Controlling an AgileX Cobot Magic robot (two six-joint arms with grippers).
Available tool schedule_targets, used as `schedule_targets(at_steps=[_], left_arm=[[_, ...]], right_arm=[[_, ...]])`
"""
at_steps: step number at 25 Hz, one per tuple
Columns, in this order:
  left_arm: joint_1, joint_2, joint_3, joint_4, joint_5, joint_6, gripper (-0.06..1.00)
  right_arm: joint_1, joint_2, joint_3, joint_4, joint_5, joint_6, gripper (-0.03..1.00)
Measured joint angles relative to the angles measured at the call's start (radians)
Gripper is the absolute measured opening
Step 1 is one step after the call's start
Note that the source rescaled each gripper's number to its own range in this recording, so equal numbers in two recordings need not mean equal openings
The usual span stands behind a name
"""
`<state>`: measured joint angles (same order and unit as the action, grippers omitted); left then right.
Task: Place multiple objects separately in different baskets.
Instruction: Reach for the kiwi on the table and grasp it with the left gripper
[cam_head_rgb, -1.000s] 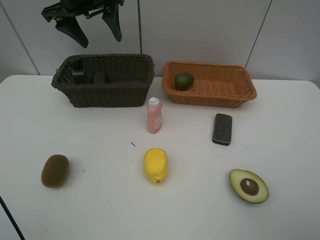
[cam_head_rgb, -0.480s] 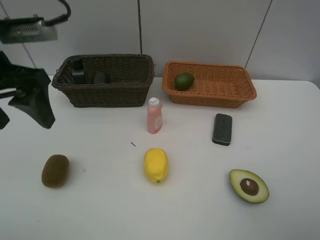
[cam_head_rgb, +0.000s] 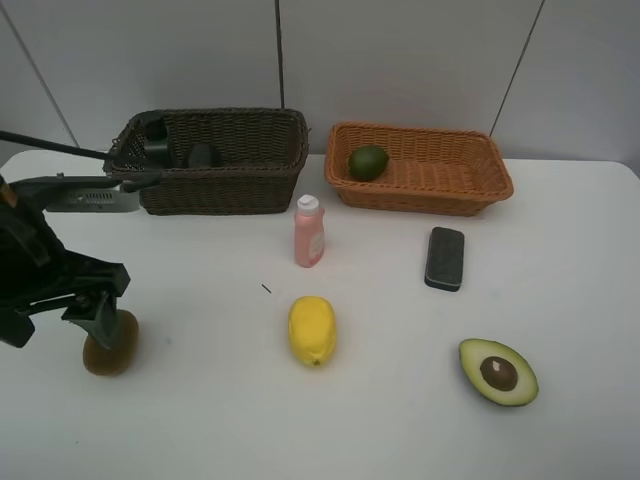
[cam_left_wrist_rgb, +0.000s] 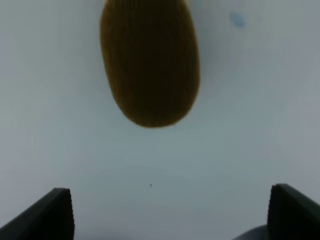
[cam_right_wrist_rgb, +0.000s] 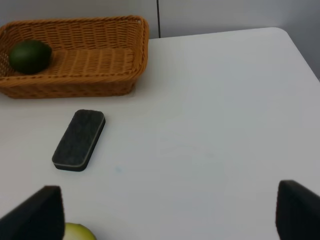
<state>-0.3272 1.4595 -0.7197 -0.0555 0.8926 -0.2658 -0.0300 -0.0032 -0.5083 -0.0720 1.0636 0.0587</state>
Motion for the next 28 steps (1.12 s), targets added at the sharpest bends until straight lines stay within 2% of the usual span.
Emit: schedule_targets(at_steps=[4,10,18,20,21,22,23,28], left_arm=[[0.000,0.107,0.000,0.056,-0.063,-0.035,1.00],[0.000,0.229,0.000,0.056,-0.165,-0.049,1.00],[0.000,0.336,-0.001,0.056,-0.230,-0.090,0.98],[0.000,0.337,-0.001,0.056,-0.226,-0.096,0.84],[0.000,0.337,-0.001,0.056,-0.219,-0.099,0.67],[0.000,0.337,-0.001,0.056,-0.210,-0.101,0.44],[0.000,0.337,-0.001,0.056,-0.195,-0.101,0.36],[0.000,0.336,-0.001,0.056,-0.152,-0.104,0.37]], right_arm=[[0.000,0.000,0.000,0.000,0.000,0.000,1.00],[0.000,0.000,0.000,0.000,0.000,0.000,1.00],[0.000,0.000,0.000,0.000,0.000,0.000,1.00],[0.000,0.000,0.000,0.000,0.000,0.000,1.00],[0.000,0.000,0.000,0.000,0.000,0.000,1.00],[0.000,0.000,0.000,0.000,0.000,0.000,1.00],[0.000,0.000,0.000,0.000,0.000,0.000,1.00],[0.000,0.000,0.000,0.000,0.000,0.000,1.00]])
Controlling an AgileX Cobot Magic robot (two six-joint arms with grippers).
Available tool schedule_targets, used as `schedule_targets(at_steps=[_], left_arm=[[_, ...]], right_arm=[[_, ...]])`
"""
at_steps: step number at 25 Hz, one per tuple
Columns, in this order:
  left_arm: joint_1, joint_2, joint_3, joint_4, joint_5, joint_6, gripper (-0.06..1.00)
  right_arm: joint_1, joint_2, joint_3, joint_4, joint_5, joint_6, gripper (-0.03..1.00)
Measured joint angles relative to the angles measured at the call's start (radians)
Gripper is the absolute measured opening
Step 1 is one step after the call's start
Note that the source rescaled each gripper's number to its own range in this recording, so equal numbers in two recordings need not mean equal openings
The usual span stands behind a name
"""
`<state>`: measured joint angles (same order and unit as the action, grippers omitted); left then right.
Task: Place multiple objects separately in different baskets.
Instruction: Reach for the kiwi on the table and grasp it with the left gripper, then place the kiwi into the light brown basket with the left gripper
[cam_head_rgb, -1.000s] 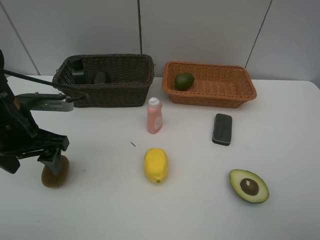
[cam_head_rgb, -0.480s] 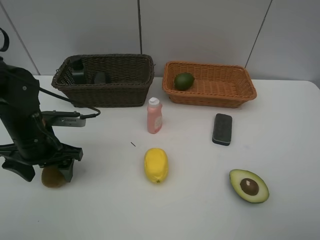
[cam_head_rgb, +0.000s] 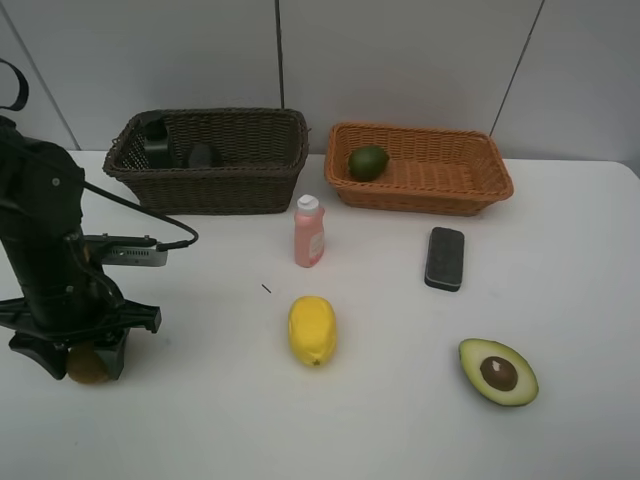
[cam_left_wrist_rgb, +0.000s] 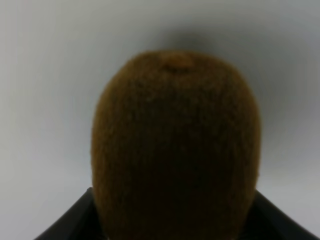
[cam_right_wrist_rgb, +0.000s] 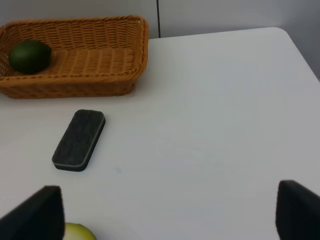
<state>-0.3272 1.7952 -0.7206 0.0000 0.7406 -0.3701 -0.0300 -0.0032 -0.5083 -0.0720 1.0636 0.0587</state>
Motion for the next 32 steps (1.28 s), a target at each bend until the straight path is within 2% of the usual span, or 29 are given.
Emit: schedule_targets(at_steps=[4,6,9,10,11,12,13,14,15,18,22,25,28,29,30,32], left_arm=[[0.000,-0.042,-0.058,-0.011,0.083,0.009,0.37],[0.000,-0.080,-0.192,-0.059,0.192,0.030,0.37],[-0.014,-0.067,-0.393,-0.099,0.287,0.048,0.37],[-0.014,-0.067,-0.393,-0.099,0.287,0.048,0.37],[-0.028,-0.048,-0.471,-0.110,0.311,0.049,0.37],[-0.063,0.012,-0.616,-0.122,0.343,0.052,0.37],[-0.063,0.012,-0.616,-0.122,0.343,0.052,0.37],[-0.089,0.054,-0.694,-0.125,0.357,0.053,0.37],[-0.128,0.145,-0.843,-0.129,0.370,0.060,0.37],[-0.180,0.307,-1.092,-0.144,0.374,0.075,0.37],[-0.216,0.533,-1.445,-0.212,0.361,0.099,0.37],[-0.235,0.698,-1.691,-0.248,0.318,0.107,0.37],[-0.246,0.816,-1.854,-0.255,0.249,0.132,0.37],[-0.248,0.850,-1.896,-0.257,0.221,0.149,0.39],[-0.250,0.879,-1.930,-0.257,0.198,0.168,0.48],[-0.251,0.912,-1.961,-0.259,0.150,0.194,0.75]], right_arm=[[0.000,0.000,0.000,0.000,0.000,0.000,1.00],[0.000,0.000,0.000,0.000,0.000,0.000,1.00],[0.000,0.000,0.000,0.000,0.000,0.000,1.00],[0.000,0.000,0.000,0.000,0.000,0.000,1.00],[0.000,0.000,0.000,0.000,0.000,0.000,1.00],[0.000,0.000,0.000,0.000,0.000,0.000,1.00],[0.000,0.000,0.000,0.000,0.000,0.000,1.00],[0.000,0.000,0.000,0.000,0.000,0.000,1.00],[0.000,0.000,0.000,0.000,0.000,0.000,1.00],[0.000,0.000,0.000,0.000,0.000,0.000,1.00],[0.000,0.000,0.000,0.000,0.000,0.000,1.00],[0.000,0.000,0.000,0.000,0.000,0.000,1.00],[0.000,0.000,0.000,0.000,0.000,0.000,1.00],[0.000,0.000,0.000,0.000,0.000,0.000,1.00],[0.000,0.000,0.000,0.000,0.000,0.000,1.00],[0.000,0.000,0.000,0.000,0.000,0.000,1.00]])
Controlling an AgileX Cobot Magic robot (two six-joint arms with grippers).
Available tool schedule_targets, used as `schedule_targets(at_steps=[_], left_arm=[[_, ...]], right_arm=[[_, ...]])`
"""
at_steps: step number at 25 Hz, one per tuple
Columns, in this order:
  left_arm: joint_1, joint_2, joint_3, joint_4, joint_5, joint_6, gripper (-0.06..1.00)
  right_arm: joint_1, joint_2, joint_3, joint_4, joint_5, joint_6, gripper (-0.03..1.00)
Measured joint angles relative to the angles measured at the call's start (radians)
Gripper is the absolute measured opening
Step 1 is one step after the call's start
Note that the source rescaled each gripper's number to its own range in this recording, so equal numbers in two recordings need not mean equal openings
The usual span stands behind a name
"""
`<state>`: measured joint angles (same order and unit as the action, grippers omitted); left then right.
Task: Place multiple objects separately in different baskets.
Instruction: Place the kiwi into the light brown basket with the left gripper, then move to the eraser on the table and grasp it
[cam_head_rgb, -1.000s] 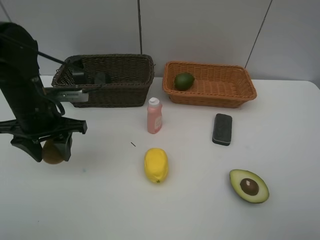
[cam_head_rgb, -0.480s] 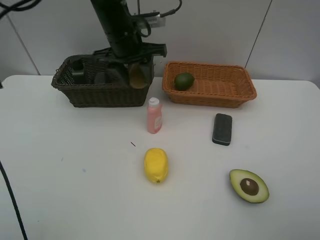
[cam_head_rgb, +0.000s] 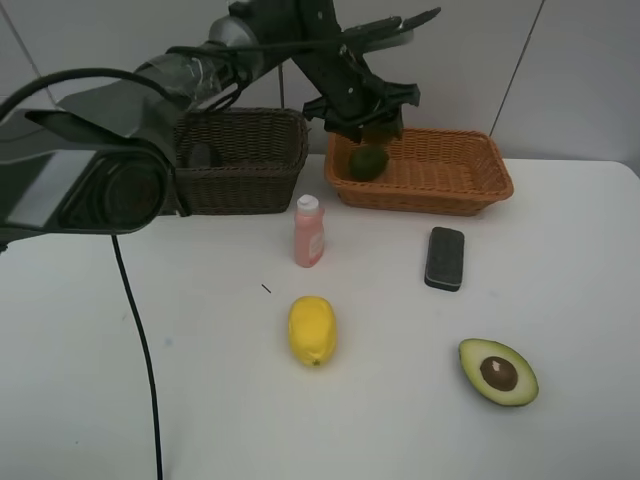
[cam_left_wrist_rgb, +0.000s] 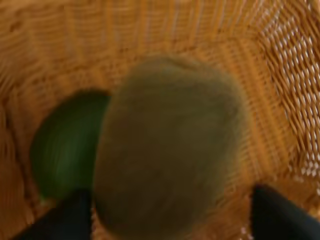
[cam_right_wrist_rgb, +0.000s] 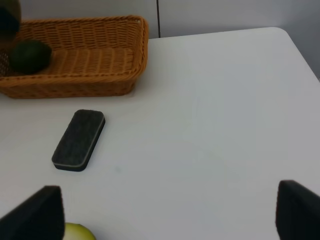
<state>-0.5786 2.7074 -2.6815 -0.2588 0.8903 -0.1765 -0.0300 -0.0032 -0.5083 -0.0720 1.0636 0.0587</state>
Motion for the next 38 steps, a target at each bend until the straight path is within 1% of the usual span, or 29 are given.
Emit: schedule_targets(at_steps=[1,2,3,5,7,9,12,14,15,17,25,28,29,31,33,36,38], left_arm=[[0.000,0.009,-0.004,-0.001,-0.014,0.007,0.86],[0.000,0.011,-0.006,-0.002,-0.024,0.010,0.92],[0.000,0.012,-0.006,-0.002,-0.032,0.011,0.95],[0.000,0.012,-0.010,-0.002,-0.037,0.013,0.98],[0.000,0.005,-0.013,-0.002,-0.029,0.018,0.99],[0.000,-0.014,-0.013,-0.001,0.008,0.032,0.99],[0.000,-0.056,-0.014,0.007,0.118,0.046,0.99],[0.000,-0.092,-0.014,0.020,0.232,0.048,0.99],[0.000,-0.092,-0.014,0.020,0.232,0.048,0.99],[0.000,-0.143,-0.014,0.034,0.310,0.052,0.99],[-0.003,-0.229,0.005,0.008,0.312,0.077,0.99],[-0.002,-0.280,0.069,0.014,0.312,0.107,0.99],[-0.002,-0.308,0.096,0.027,0.312,0.134,0.99],[0.002,-0.372,0.178,0.066,0.312,0.177,0.99],[0.012,-0.461,0.272,0.117,0.312,0.189,0.99],[0.054,-0.599,0.441,0.203,0.312,0.177,0.99],[0.099,-0.691,0.571,0.241,0.312,0.130,0.99]], right_arm=[[0.000,0.000,0.000,0.000,0.000,0.000,1.00],[0.000,0.000,0.000,0.000,0.000,0.000,1.00],[0.000,0.000,0.000,0.000,0.000,0.000,1.00],[0.000,0.000,0.000,0.000,0.000,0.000,1.00],[0.000,0.000,0.000,0.000,0.000,0.000,1.00],[0.000,0.000,0.000,0.000,0.000,0.000,1.00],[0.000,0.000,0.000,0.000,0.000,0.000,1.00],[0.000,0.000,0.000,0.000,0.000,0.000,1.00],[0.000,0.000,0.000,0.000,0.000,0.000,1.00],[0.000,0.000,0.000,0.000,0.000,0.000,1.00],[0.000,0.000,0.000,0.000,0.000,0.000,1.00],[0.000,0.000,0.000,0.000,0.000,0.000,1.00],[0.000,0.000,0.000,0.000,0.000,0.000,1.00],[0.000,0.000,0.000,0.000,0.000,0.000,1.00],[0.000,0.000,0.000,0.000,0.000,0.000,1.00],[0.000,0.000,0.000,0.000,0.000,0.000,1.00],[0.000,0.000,0.000,0.000,0.000,0.000,1.00]])
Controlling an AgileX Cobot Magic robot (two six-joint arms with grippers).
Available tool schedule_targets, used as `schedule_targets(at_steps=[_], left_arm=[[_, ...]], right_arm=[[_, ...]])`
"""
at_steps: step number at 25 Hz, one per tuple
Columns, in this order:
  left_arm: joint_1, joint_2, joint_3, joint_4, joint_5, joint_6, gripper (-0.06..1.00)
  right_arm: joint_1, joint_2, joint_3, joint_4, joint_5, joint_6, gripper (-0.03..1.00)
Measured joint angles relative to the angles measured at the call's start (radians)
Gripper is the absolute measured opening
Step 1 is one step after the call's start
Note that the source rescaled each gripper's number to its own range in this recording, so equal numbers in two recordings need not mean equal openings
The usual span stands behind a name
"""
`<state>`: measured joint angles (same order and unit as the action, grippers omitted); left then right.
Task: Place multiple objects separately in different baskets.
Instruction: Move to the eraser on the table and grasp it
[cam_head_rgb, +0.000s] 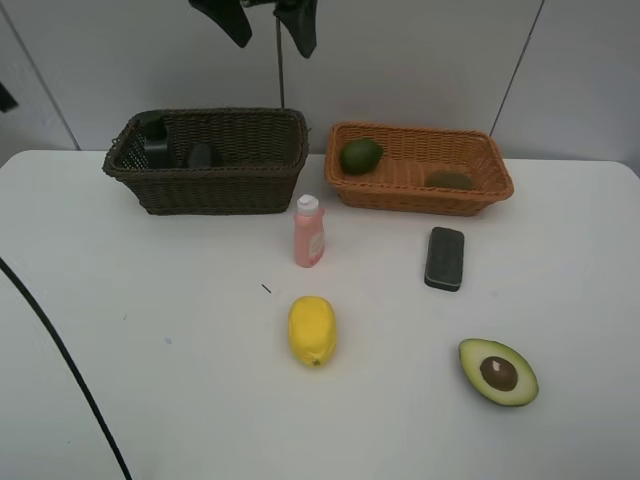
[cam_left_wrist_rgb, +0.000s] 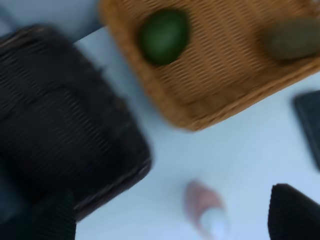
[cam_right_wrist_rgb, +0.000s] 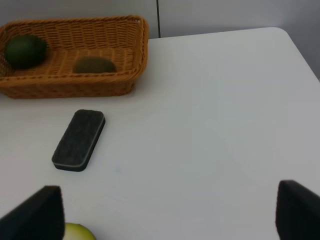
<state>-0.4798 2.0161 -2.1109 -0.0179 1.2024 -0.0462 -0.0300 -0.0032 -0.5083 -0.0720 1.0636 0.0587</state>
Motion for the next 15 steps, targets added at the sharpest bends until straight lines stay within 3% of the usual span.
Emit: schedule_targets(at_steps=[5,9,15], left_arm=[[0.165,-0.275,0.324,0.025,-0.001,-0.101,0.99],[0.284,-0.515,0.595,0.028,-0.002,-0.127,0.99],[0.328,-0.886,0.993,0.018,-0.002,-0.130,0.99]], right_arm=[[0.000,0.000,0.000,0.000,0.000,0.000,1.00],[0.000,0.000,0.000,0.000,0.000,0.000,1.00],[0.000,0.000,0.000,0.000,0.000,0.000,1.00]])
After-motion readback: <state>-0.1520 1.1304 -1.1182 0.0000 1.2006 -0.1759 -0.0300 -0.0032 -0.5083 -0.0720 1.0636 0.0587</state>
